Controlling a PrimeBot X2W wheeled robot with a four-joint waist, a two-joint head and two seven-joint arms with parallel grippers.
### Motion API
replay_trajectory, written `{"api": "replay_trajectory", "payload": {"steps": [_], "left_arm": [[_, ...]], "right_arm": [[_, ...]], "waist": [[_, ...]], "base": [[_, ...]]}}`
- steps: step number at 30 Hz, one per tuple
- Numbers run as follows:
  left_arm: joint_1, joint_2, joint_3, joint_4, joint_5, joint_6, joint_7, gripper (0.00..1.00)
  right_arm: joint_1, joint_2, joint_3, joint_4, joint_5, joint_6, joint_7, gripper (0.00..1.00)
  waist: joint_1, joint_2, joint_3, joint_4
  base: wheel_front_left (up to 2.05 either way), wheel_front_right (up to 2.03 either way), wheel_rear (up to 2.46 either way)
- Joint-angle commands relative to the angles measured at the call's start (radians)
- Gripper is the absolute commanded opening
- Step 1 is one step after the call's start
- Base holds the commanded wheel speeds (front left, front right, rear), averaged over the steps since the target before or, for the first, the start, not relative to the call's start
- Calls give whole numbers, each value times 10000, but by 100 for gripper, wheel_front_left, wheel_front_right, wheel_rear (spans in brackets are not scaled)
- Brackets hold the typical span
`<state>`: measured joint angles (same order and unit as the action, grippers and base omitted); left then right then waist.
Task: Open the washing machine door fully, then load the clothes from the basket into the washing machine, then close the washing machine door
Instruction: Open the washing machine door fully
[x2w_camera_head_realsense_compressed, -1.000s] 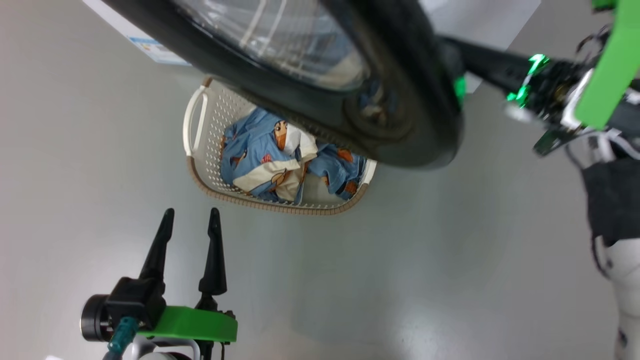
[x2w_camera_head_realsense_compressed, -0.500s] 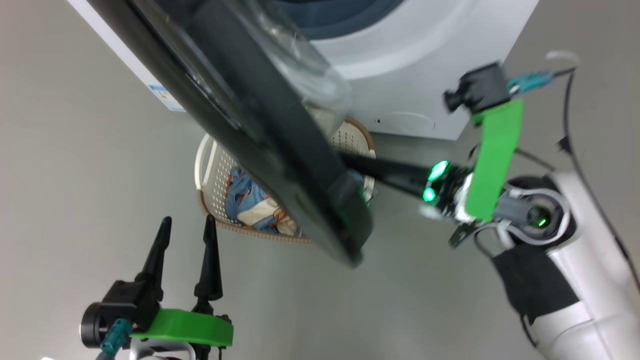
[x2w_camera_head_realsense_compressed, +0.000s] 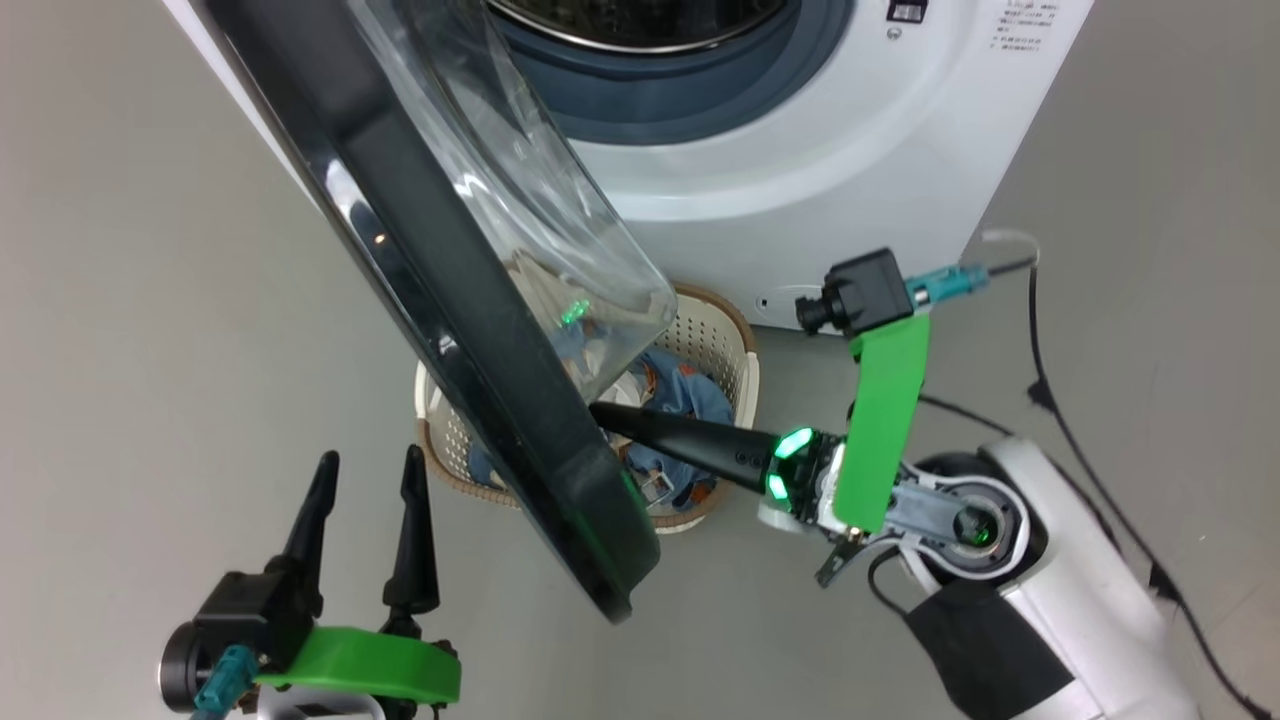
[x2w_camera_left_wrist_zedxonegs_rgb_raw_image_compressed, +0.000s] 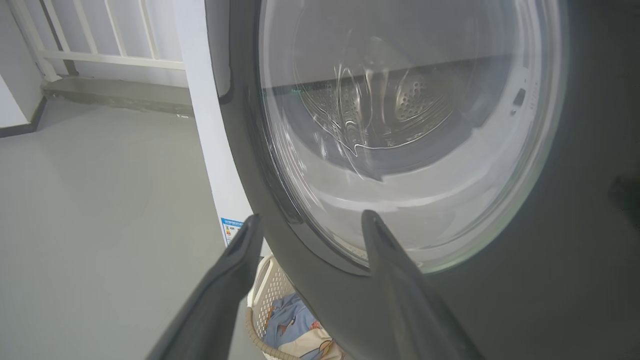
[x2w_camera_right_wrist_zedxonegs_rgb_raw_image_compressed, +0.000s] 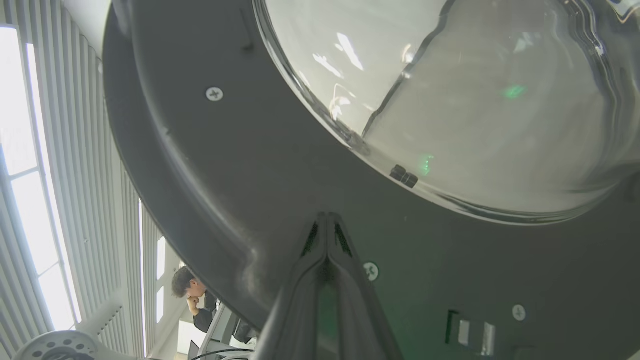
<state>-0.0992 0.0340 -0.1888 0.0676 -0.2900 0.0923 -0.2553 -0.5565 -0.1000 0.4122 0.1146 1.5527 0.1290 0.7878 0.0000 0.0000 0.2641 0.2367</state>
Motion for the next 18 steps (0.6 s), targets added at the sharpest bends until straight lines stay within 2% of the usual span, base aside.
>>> {"api": "replay_trajectory", "payload": {"steps": [1,18], "left_arm": [[12,162,379,-175,-117,-19,-65,100],[252,162,466,62,-201,-240,-65,100]], "right_arm": [[262,332,259,-227,63,17,-129,0],[1111,494,1424,334,493,17,-1947,0]], "waist": [[0,0,-130,28],[0,0,-980,73]], "base": [[0,0,0],[0,0,0]]}}
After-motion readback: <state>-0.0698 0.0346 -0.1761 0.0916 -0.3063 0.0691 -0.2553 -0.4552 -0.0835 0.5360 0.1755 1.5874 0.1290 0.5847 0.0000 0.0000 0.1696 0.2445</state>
